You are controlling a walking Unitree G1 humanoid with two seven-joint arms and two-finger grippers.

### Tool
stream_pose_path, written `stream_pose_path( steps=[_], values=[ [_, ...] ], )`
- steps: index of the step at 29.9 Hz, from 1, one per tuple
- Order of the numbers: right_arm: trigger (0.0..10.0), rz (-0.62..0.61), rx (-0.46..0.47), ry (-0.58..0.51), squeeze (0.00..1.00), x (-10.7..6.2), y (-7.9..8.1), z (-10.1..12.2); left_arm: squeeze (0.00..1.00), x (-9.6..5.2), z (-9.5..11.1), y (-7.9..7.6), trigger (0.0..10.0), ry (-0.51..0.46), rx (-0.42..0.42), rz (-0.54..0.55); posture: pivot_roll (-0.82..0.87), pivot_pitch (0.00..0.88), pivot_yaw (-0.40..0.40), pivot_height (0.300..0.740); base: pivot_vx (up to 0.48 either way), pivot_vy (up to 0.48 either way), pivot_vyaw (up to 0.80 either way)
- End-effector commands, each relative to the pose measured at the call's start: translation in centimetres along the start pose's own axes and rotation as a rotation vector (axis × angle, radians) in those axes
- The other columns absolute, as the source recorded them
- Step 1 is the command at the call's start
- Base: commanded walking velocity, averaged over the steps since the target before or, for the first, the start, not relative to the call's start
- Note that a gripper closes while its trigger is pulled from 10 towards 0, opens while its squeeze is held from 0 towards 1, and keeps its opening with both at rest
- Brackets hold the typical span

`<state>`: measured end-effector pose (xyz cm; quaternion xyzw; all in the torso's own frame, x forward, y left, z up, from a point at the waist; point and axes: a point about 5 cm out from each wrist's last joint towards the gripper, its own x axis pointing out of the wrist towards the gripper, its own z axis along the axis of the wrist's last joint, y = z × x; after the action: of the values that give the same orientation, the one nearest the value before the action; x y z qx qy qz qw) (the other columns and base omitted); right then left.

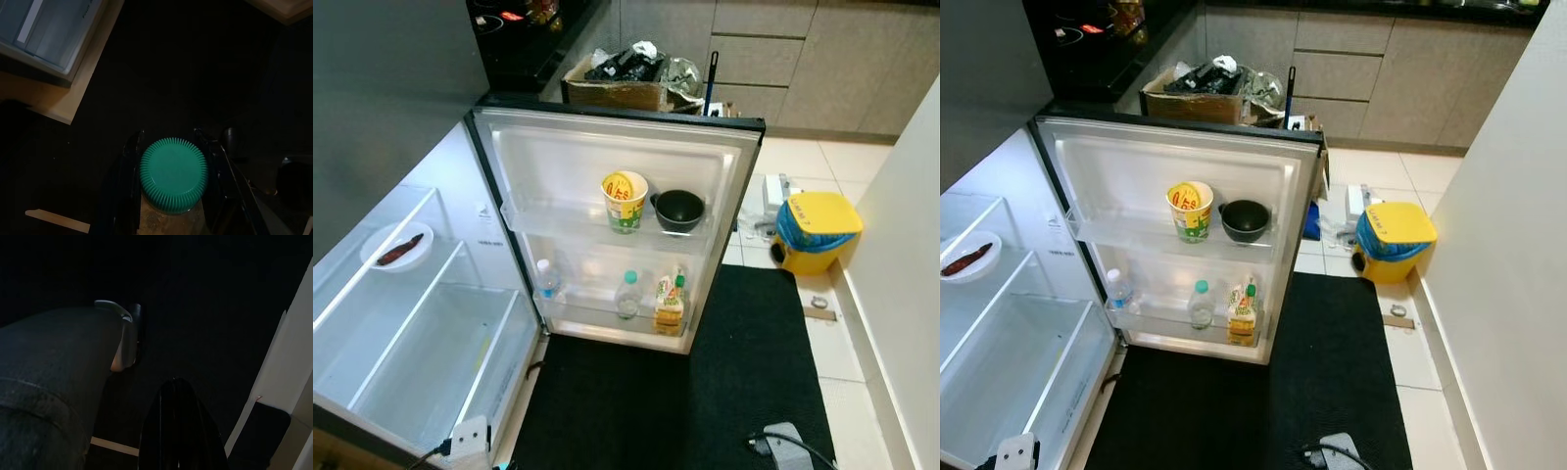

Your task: Restocking fridge

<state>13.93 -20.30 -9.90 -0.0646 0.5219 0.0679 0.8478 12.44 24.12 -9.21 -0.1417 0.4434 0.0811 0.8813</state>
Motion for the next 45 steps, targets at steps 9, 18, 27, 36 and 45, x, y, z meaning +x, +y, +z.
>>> stream_pose_path(
  steps=[9, 18, 27, 36, 45],
  values=[
    [10.0, -0.01, 0.014, -0.002, 0.0, 0.0, -0.2, -0.1, 0.0, 0.2, -0.2, -0.8, 10.0, 0.016, 0.015, -0.032, -0.03, 0.049, -0.02, 0.74, 0.287, 0.0, 0.0],
    [10.0, -0.009, 0.016, -0.007, 0.0, 0.0, -0.1, 0.0, 0.0, 0.3, -0.1, -1.1, 10.0, 0.013, 0.026, -0.044, -0.03, 0.049, -0.02, 0.74, 0.281, 0.0, 0.0],
    [10.0, -0.007, 0.017, -0.007, 0.0, 0.0, 0.0, 0.0, 0.0, 0.7, 0.7, -1.9, 10.0, -0.016, 0.037, -0.082, -0.03, 0.051, -0.02, 0.74, 0.123, 0.0, 0.0],
    [10.0, -0.005, 0.018, -0.009, 0.0, 0.0, 0.0, 0.0, 0.0, 0.9, 1.1, -2.4, 10.0, -0.014, 0.071, -0.112, -0.03, 0.051, -0.02, 0.74, 0.0, -0.412, 0.0],
    [10.0, -0.005, 0.018, -0.005, 0.0, 0.0, 0.0, -0.1, 0.0, 0.9, 1.0, -2.6, 10.0, -0.014, 0.075, -0.119, -0.03, 0.052, -0.019, 0.74, 0.0, -0.461, 0.0]
  ],
)
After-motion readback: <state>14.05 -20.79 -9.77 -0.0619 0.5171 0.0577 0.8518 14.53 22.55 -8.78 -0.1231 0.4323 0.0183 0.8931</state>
